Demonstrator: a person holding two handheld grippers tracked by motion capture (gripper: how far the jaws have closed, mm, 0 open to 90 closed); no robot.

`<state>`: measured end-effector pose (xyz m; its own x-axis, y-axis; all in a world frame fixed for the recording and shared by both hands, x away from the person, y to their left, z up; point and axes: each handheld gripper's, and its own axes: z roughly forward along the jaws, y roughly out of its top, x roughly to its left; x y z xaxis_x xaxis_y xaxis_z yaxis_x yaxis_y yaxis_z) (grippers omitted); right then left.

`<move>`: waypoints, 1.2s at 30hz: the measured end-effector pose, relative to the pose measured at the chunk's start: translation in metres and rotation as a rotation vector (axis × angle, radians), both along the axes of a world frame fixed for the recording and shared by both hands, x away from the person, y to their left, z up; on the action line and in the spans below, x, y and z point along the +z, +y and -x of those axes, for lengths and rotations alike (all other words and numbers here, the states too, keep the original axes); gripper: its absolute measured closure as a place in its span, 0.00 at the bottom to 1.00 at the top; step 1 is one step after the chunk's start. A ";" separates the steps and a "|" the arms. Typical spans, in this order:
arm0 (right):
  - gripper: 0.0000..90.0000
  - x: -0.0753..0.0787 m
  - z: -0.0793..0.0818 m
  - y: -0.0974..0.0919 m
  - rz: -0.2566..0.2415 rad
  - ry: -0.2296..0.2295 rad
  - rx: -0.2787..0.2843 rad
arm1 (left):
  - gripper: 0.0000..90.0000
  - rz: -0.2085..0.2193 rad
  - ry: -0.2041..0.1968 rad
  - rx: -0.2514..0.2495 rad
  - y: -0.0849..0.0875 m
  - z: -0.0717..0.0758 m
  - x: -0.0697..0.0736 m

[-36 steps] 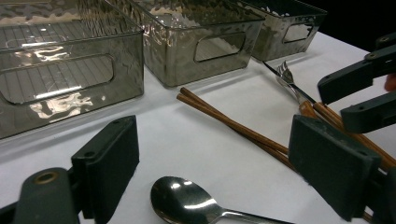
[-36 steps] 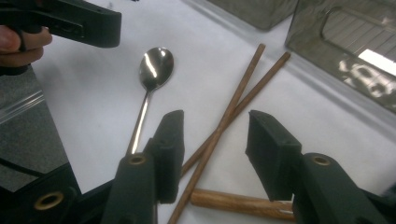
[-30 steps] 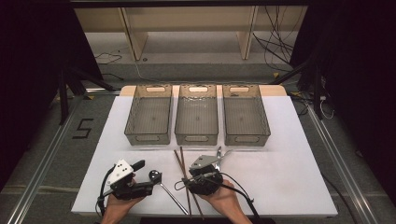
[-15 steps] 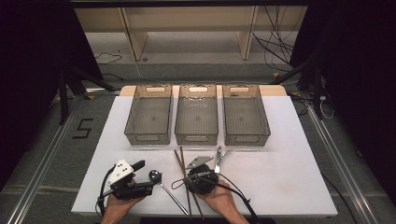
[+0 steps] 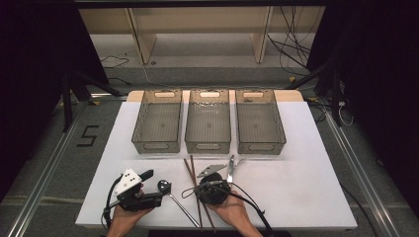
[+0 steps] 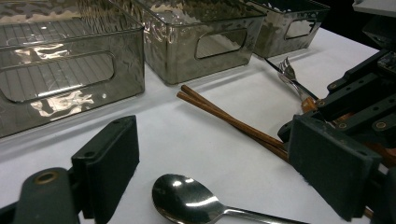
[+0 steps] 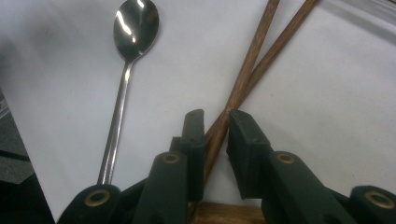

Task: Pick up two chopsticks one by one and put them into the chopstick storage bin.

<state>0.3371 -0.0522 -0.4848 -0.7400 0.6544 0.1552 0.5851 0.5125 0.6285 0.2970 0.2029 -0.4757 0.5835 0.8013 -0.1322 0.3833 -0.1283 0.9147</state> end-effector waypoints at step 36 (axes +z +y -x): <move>0.86 -0.003 0.015 0.010 0.083 -0.065 -0.082 | 0.18 -0.008 0.001 -0.004 -0.001 0.000 0.000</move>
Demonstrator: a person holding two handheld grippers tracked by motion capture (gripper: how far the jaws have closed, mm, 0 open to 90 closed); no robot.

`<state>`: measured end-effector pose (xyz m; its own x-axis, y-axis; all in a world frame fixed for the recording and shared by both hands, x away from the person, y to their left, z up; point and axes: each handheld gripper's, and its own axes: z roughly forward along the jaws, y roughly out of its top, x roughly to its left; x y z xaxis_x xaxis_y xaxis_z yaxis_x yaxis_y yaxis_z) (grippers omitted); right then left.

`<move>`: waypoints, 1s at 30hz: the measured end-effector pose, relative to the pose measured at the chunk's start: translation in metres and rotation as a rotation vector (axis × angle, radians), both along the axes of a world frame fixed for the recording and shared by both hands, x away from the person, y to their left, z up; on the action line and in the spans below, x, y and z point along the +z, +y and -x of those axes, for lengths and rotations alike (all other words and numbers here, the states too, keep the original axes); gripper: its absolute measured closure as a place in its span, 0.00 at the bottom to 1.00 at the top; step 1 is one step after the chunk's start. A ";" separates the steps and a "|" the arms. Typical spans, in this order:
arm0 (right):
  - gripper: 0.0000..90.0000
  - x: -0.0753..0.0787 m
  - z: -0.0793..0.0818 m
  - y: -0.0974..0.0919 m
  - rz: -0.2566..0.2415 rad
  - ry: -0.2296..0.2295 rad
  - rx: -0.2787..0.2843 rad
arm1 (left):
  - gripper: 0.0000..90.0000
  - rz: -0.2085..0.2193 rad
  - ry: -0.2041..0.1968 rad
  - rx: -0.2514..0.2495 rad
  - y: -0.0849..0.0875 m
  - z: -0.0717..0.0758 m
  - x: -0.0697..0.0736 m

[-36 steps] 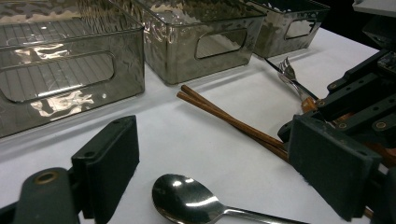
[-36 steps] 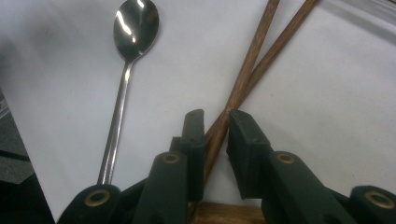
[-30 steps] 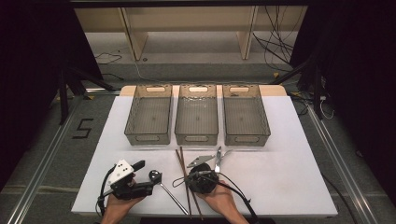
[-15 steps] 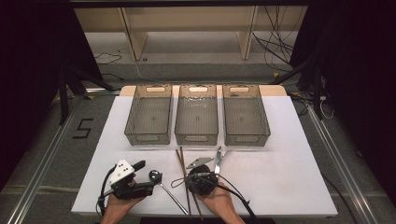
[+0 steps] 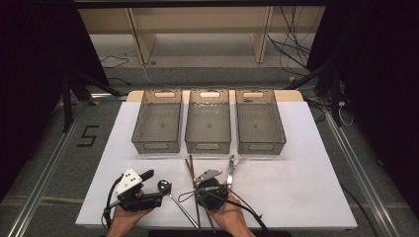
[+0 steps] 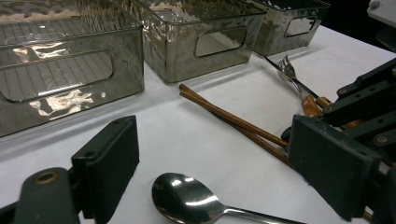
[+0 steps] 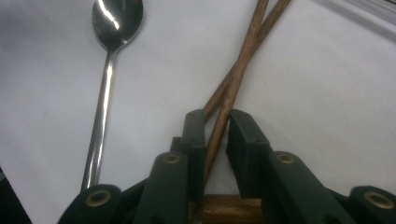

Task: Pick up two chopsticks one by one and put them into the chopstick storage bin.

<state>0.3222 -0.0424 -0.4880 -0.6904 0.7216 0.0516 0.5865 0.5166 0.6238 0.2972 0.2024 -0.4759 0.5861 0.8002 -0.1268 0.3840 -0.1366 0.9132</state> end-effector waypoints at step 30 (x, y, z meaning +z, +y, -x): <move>0.95 0.014 0.008 -0.004 -0.153 -0.010 -0.015 | 0.18 0.010 0.014 0.007 0.001 -0.001 0.000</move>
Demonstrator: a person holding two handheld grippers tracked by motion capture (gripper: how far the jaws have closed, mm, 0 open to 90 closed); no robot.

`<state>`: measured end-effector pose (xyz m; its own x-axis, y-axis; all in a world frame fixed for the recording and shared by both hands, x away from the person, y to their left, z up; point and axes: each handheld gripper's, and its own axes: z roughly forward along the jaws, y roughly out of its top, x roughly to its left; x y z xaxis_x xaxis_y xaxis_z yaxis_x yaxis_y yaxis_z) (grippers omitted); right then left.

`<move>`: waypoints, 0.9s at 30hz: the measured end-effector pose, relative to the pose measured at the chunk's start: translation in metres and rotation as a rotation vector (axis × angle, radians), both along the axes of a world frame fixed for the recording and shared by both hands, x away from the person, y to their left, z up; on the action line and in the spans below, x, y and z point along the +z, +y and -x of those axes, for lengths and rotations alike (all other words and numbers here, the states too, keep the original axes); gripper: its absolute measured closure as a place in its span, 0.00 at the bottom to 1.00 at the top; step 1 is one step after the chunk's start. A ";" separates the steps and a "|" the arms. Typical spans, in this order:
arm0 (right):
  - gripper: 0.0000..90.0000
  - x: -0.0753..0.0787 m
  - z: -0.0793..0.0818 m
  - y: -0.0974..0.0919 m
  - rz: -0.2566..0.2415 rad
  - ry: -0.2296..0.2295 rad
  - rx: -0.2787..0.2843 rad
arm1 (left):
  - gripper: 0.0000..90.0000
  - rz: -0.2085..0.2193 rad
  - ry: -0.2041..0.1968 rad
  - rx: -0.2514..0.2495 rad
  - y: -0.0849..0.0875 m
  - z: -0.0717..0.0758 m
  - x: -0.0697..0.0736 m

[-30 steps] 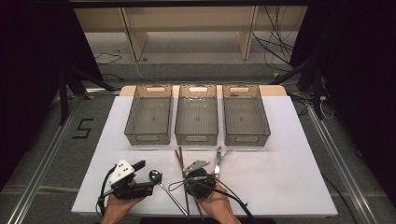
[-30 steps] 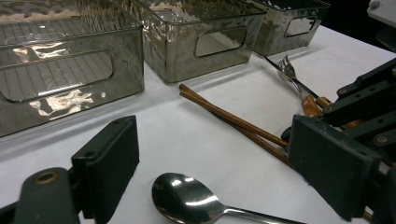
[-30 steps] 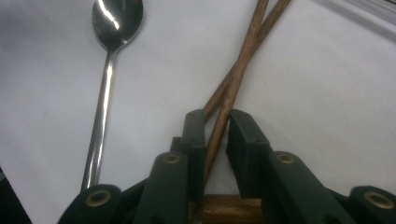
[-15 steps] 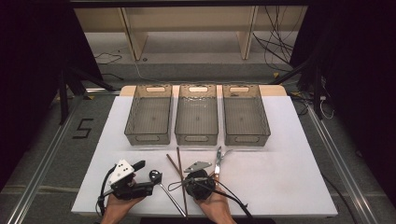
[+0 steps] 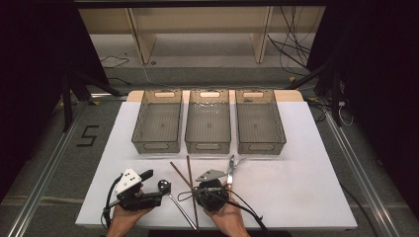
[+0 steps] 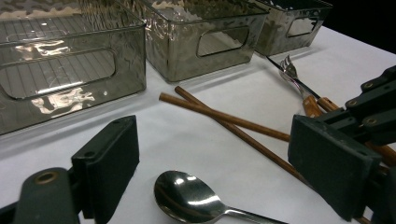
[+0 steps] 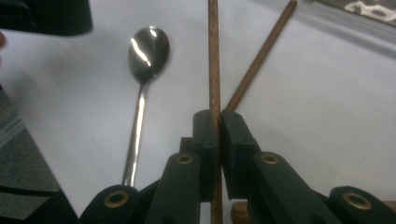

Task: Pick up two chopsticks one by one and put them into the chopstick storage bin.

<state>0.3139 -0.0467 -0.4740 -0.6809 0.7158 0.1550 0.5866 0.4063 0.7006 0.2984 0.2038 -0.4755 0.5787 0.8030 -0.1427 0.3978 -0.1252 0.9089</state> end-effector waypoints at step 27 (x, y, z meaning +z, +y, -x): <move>0.95 0.049 0.015 -0.032 -0.156 -0.196 0.051 | 0.28 0.272 0.222 -0.094 -0.055 -0.029 0.038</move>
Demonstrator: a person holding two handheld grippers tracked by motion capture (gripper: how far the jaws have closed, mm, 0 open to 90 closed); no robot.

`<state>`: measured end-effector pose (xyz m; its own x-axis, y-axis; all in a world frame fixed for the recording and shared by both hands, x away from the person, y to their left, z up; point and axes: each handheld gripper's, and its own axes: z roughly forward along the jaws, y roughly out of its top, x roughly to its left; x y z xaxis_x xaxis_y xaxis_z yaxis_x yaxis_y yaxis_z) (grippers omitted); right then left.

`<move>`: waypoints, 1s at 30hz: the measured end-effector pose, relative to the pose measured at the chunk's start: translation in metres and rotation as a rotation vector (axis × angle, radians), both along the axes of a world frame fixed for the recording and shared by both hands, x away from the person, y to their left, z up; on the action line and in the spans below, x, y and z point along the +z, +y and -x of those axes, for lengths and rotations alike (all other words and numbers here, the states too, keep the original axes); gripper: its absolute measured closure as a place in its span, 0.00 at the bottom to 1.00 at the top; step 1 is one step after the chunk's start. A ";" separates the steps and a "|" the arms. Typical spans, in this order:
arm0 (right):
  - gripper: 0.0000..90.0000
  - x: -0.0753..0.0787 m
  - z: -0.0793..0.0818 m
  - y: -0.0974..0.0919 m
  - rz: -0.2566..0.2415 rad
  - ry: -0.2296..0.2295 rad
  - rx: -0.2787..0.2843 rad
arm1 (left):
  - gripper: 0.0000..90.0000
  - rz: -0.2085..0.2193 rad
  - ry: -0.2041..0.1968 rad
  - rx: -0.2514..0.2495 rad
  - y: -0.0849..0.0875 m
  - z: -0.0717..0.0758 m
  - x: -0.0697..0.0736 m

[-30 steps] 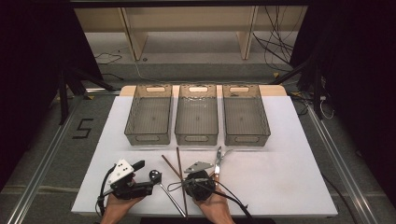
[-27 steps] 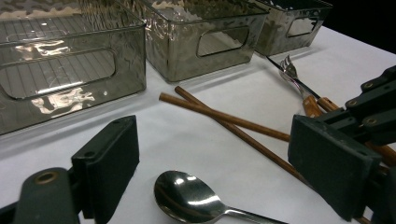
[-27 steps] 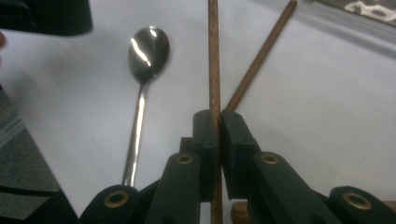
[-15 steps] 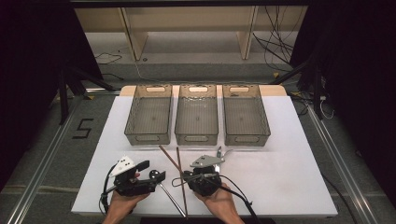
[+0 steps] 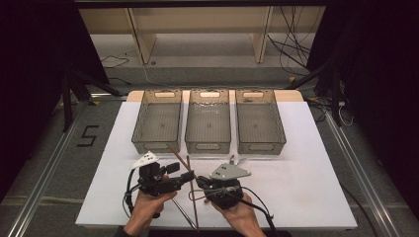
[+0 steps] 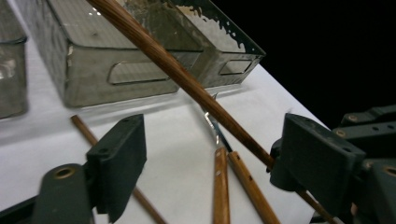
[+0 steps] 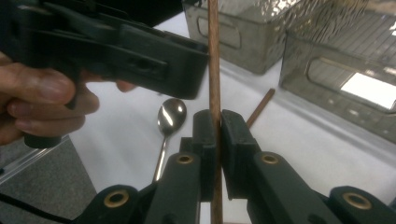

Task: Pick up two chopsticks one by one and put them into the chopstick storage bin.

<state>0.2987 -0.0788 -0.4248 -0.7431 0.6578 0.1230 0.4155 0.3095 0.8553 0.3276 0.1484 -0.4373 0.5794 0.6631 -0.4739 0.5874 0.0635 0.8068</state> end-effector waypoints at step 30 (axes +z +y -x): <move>0.94 0.002 0.006 -0.002 -0.043 -0.076 -0.002 | 0.93 0.279 0.137 -0.151 -0.005 -0.011 0.002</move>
<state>0.2931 -0.0808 -0.4228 -0.7502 0.6544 0.0943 0.3494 0.2713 0.8968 0.3391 0.1437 -0.4354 0.5796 0.4087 -0.7050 0.7088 0.1741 0.6836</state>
